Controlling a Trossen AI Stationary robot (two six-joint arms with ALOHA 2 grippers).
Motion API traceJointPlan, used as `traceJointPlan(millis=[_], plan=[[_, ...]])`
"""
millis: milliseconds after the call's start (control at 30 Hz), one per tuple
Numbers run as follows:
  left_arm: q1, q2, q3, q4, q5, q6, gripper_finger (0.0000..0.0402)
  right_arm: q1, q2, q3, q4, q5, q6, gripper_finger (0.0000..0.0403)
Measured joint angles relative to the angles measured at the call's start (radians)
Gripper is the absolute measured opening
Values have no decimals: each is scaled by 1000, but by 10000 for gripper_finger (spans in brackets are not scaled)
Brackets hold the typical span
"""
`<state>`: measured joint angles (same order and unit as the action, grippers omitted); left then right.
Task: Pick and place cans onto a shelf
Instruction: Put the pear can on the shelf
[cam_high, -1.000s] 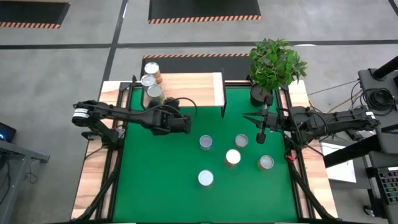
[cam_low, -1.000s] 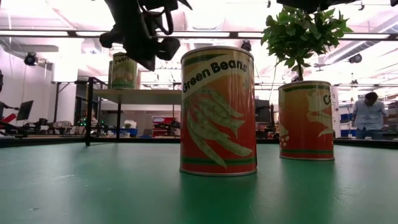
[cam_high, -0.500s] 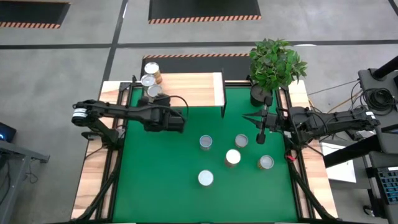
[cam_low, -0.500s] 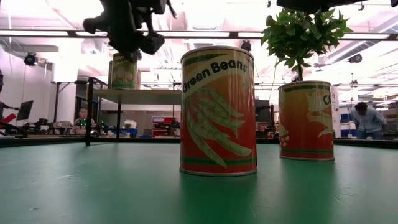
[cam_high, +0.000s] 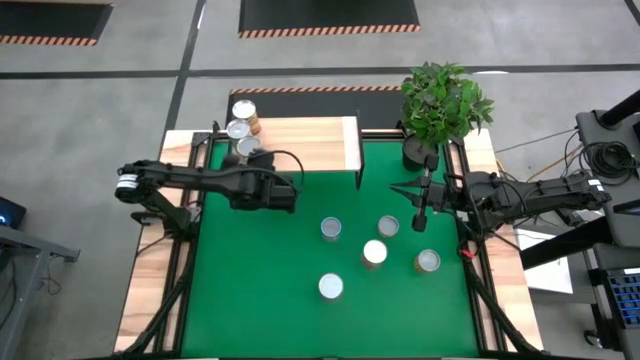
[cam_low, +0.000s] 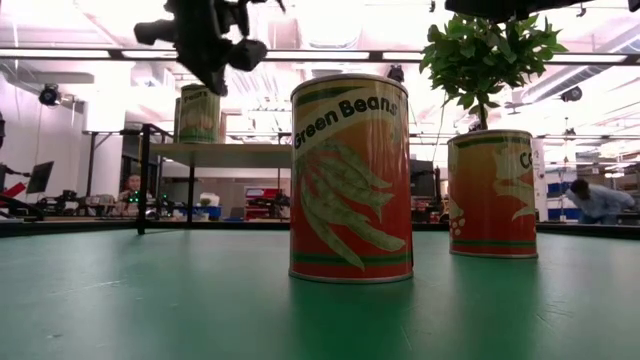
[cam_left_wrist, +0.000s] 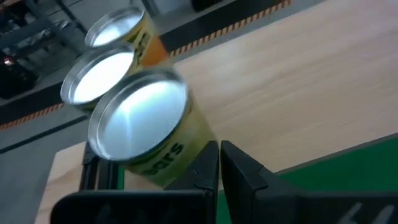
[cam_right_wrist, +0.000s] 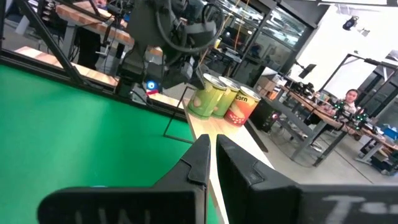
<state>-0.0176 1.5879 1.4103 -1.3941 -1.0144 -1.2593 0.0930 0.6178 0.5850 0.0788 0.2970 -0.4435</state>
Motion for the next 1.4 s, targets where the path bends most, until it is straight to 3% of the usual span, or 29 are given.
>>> traceJointPlan(millis=[167,333,533,967,1400], plan=[[10,2,30,2,-71,28,0,0,0,0,0,0,-2,18],[33,3,-16,2,-75,14,0,0,0,0,-9,0,-2,18],[38,3,-50,-20,-19,-40,0,0,0,0,-23,0,-3,18],[34,3,-31,-154,3,-107,0,0,0,0,-23,0,-6,18],[31,1,-20,-177,11,-112,0,0,0,0,-23,0,-6,18]])
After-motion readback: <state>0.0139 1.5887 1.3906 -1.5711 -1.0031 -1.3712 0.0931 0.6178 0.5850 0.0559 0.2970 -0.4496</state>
